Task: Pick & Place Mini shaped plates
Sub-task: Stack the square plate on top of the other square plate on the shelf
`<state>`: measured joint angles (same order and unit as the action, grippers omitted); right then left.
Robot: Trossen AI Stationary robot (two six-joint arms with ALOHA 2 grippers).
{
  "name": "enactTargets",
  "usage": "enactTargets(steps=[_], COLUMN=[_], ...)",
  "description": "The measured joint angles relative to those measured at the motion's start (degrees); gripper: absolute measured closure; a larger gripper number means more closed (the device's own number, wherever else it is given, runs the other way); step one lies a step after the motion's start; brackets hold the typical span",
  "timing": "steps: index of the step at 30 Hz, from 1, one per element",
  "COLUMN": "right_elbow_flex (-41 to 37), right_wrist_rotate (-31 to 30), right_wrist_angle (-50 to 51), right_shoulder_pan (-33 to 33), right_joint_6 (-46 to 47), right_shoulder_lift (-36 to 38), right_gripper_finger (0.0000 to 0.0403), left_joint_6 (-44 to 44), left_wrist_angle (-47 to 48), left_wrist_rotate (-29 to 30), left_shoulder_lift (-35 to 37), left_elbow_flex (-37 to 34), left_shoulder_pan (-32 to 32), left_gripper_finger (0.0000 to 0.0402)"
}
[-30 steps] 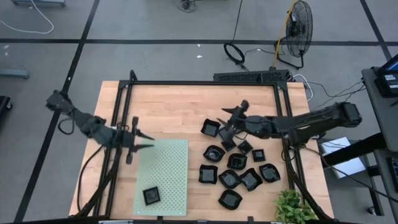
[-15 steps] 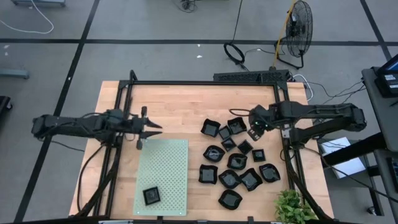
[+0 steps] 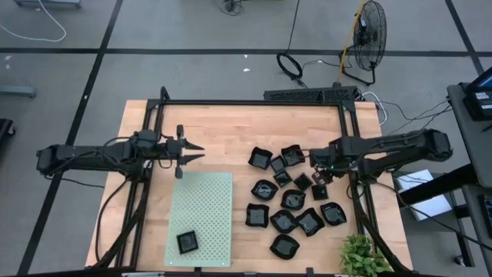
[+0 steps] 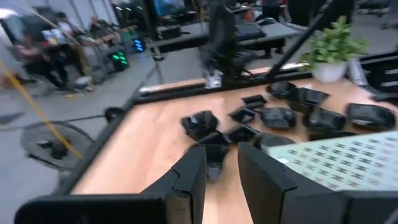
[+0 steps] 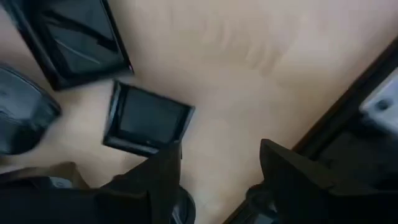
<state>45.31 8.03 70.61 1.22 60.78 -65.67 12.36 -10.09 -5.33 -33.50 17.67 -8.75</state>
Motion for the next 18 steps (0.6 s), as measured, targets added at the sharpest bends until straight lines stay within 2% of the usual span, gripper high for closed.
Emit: enactTargets(steps=[4,9,18], right_elbow_flex=[-3.6,-6.3,-11.4], right_wrist_rotate=[1.4,2.8,2.7], right_wrist_angle=[-5.1,-13.1,-18.4], right_shoulder_pan=[-3.3,-6.7,-8.9], right_joint_6=[4.1,8.1,12.1], right_shoulder_lift=[0.0,0.0,0.0], right_gripper_finger=[0.0195,0.0195,0.0195], left_joint_6=[0.9,1.1,3.0], left_wrist_angle=[-3.9,-4.2,-4.3], left_wrist_rotate=[1.3,1.0,0.9], left_shoulder_lift=[0.0,0.0,0.0], left_elbow_flex=[0.0,0.0,0.0], left_shoulder_pan=[0.0,0.0,0.0], left_gripper_finger=[0.0304,0.0304,0.0304])
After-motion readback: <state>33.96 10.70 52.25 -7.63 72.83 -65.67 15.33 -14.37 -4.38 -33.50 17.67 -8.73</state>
